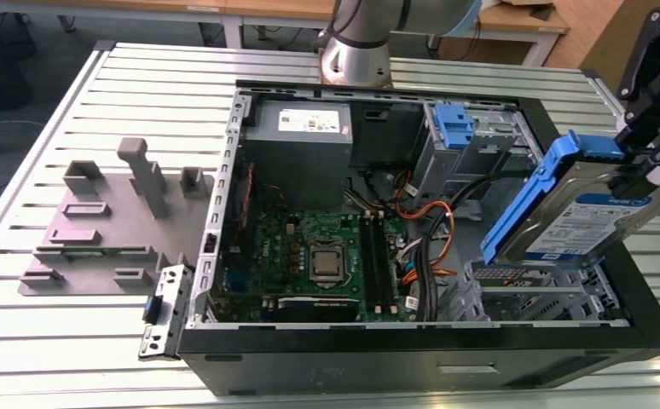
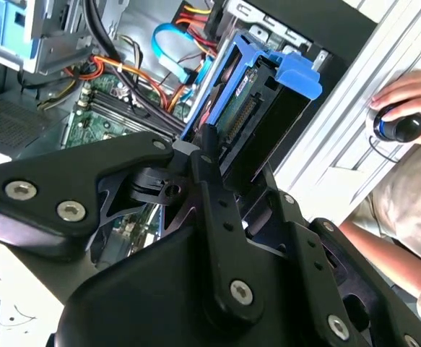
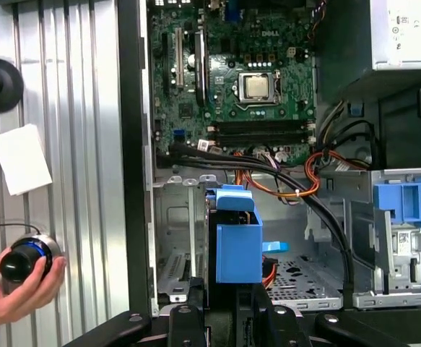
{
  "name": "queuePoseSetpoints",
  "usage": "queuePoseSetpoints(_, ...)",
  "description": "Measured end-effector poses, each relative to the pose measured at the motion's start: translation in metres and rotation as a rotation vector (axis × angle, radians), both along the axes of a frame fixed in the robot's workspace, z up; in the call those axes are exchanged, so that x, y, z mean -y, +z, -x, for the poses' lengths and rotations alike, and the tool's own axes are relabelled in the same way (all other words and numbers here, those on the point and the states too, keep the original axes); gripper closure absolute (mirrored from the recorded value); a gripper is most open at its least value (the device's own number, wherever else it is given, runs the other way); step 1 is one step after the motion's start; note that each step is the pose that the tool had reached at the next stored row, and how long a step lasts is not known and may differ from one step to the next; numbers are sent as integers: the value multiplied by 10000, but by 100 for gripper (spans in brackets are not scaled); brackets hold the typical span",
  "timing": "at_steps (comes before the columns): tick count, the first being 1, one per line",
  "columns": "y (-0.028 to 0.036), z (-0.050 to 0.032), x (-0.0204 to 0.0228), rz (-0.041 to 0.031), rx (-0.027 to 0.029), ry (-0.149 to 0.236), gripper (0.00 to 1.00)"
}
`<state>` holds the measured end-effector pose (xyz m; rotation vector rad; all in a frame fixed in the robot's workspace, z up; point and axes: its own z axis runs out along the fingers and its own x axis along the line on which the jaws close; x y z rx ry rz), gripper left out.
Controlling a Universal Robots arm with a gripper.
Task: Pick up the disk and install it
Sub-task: 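Pick up the disk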
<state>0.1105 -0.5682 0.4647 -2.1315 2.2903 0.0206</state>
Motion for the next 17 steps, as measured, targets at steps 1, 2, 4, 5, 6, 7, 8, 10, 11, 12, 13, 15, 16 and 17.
queuePoseSetpoints(1, -5, -15, 2, 2, 0, 0, 65)
queuePoseSetpoints(2, -11, -25, 5, 1, 0, 0, 65)
queuePoseSetpoints(4, -24, -35, 19, 1, 0, 2, 65)
queuePoseSetpoints(5, -29, -35, 28, 0, 0, 3, 65)
queuePoseSetpoints(6, -33, -35, 37, 0, 0, 6, 65)
queuePoseSetpoints(7, -37, -35, 46, -1, 0, 8, 65)
queuePoseSetpoints(8, -40, -36, 52, 1, 0, 11, 65)
queuePoseSetpoints(10, -48, -36, 56, 0, 0, 11, 65)
queuePoseSetpoints(11, -50, -36, 57, 4, 0, 11, 65)
queuePoseSetpoints(12, -53, -36, 57, 11, 0, 11, 65)
queuePoseSetpoints(13, -58, -35, 57, 15, 0, 12, 65)
queuePoseSetpoints(15, -66, -31, 58, 20, 0, 11, 65)
queuePoseSetpoints(16, -70, -27, 58, 22, 0, 11, 65)
queuePoseSetpoints(17, -73, -23, 58, 24, 0, 11, 65)
